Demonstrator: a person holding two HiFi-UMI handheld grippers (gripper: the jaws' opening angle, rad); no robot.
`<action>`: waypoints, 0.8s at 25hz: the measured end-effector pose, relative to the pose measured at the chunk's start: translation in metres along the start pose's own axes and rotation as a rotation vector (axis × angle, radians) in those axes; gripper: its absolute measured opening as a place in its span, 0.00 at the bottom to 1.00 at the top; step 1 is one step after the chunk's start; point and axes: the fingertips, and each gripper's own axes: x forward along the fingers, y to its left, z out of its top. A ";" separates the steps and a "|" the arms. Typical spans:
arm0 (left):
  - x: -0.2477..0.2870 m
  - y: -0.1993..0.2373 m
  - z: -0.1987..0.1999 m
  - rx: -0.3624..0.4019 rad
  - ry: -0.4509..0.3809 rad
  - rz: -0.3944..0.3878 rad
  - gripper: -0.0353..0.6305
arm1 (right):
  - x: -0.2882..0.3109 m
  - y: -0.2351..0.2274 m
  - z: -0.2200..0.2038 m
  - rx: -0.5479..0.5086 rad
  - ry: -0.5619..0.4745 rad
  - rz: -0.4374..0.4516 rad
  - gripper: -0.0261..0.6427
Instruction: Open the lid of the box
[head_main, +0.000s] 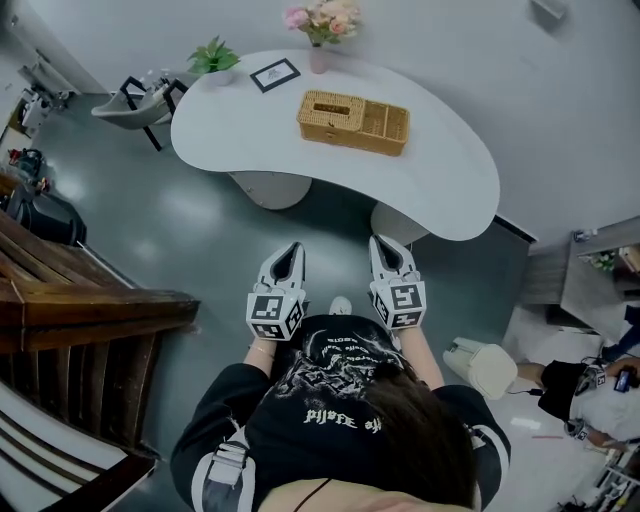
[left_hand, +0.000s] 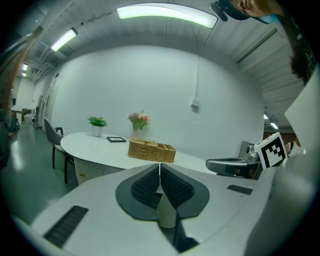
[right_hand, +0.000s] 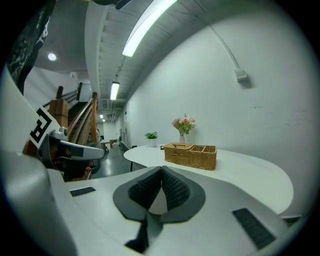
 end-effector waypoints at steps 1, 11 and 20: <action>0.004 -0.003 -0.001 -0.004 0.001 0.003 0.09 | 0.001 -0.004 -0.001 -0.003 0.001 0.007 0.08; 0.028 -0.019 -0.007 -0.005 0.020 0.011 0.09 | 0.004 -0.030 -0.004 -0.002 0.008 0.030 0.08; 0.053 -0.019 -0.009 -0.001 0.044 -0.029 0.09 | 0.015 -0.037 -0.006 0.012 0.023 0.014 0.08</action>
